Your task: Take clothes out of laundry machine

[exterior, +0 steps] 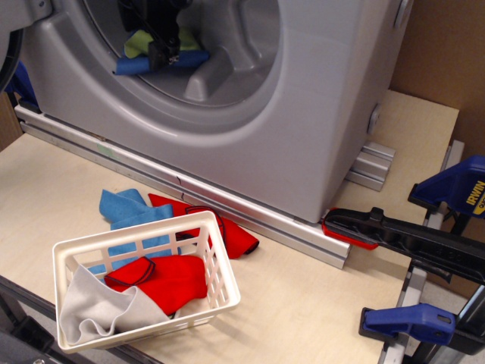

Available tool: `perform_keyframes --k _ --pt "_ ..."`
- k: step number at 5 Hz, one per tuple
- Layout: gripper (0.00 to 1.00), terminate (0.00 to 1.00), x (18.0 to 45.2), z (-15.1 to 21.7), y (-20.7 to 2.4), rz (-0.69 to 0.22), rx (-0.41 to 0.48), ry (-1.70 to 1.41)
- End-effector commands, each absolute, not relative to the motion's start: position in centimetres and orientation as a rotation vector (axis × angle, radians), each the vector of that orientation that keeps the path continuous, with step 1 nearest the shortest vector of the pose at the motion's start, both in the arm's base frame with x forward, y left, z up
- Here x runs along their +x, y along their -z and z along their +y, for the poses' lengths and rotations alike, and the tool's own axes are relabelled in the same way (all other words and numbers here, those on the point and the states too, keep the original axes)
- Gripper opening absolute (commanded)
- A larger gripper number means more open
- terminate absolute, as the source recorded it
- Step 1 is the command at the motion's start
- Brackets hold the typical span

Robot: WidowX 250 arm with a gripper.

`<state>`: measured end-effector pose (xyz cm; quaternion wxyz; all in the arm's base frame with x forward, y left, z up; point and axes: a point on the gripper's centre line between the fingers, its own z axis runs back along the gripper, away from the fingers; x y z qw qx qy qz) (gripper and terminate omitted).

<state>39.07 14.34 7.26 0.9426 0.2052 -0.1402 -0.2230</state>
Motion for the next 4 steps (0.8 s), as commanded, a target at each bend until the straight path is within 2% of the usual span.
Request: perform_keyframes --k 1,2,3,4 --pt "1.00 0.00 41.5 14.0 -7.8 -0.284 0.442 0.460" --pt "0.00 0.00 41.5 14.1 -7.6 -0.270 0.434 0.441" --pt "0.00 0.00 41.0 14.3 -8.6 -0.288 0.439 0.395" --pt "0.00 0.00 39.7 15.0 -9.8 -0.352 0.436 0.336"
